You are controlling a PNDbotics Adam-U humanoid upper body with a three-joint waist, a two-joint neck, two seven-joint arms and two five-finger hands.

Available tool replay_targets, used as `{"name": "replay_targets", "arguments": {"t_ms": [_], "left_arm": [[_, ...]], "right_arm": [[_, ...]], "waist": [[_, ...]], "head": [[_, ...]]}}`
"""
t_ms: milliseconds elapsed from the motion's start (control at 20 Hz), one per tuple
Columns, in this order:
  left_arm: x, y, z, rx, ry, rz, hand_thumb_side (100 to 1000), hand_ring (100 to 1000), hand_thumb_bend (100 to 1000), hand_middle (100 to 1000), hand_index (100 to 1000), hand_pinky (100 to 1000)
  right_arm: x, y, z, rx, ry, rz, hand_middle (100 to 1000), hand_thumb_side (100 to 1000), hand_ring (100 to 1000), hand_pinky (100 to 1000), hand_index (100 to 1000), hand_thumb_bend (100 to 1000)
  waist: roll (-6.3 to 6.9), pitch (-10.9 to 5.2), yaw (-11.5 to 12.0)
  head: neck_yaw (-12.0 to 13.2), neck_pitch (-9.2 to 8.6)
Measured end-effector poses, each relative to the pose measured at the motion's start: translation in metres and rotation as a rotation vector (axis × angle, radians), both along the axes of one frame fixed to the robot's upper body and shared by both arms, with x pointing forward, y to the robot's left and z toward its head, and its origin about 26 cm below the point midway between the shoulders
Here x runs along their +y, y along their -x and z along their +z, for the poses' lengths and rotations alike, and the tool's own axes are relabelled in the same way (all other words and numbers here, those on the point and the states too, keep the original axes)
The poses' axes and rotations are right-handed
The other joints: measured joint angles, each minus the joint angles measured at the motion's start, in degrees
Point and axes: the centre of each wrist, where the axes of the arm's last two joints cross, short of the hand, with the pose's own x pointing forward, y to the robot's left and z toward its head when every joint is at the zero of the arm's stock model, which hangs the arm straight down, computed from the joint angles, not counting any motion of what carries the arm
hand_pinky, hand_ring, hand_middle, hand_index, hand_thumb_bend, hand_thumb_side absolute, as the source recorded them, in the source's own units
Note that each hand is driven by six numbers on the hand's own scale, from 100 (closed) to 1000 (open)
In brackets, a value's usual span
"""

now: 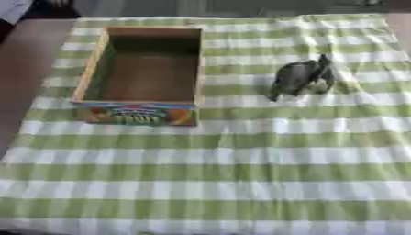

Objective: Pick up objects on the table and place them in the box.

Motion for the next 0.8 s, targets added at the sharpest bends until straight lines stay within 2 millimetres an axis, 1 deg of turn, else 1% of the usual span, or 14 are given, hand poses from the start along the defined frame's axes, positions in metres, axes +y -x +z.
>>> {"name": "replay_targets", "arguments": {"t_ms": [350, 600, 800], "left_arm": [[0.0, 0.0, 0.0, 0.0, 0.0, 0.0, 751, 367, 100, 662, 505, 326], [0.0, 0.0, 0.0, 0.0, 0.0, 0.0, 752, 367, 100, 662, 504, 326], [0.0, 0.0, 0.0, 0.0, 0.0, 0.0, 753, 366, 100, 662, 502, 325]], "right_arm": [[-0.0004, -0.0003, -0.0014, 0.003, -0.004, -0.001, 829, 991, 898, 937, 937, 100], [0.0, -0.0011, -0.0035, 0.006, -0.014, 0.008, 827, 990, 896, 932, 937, 100], [0.0013, -0.0019, -0.0055, 0.035, 0.028, 0.016, 877, 1000, 923, 951, 963, 100]], "waist": [[-0.02, 0.09, 0.2], [-0.11, 0.44, 0.3], [-0.17, 0.62, 0.5]], "head": [[-0.1, 0.01], [-0.1, 0.01], [-0.1, 0.01]]}}
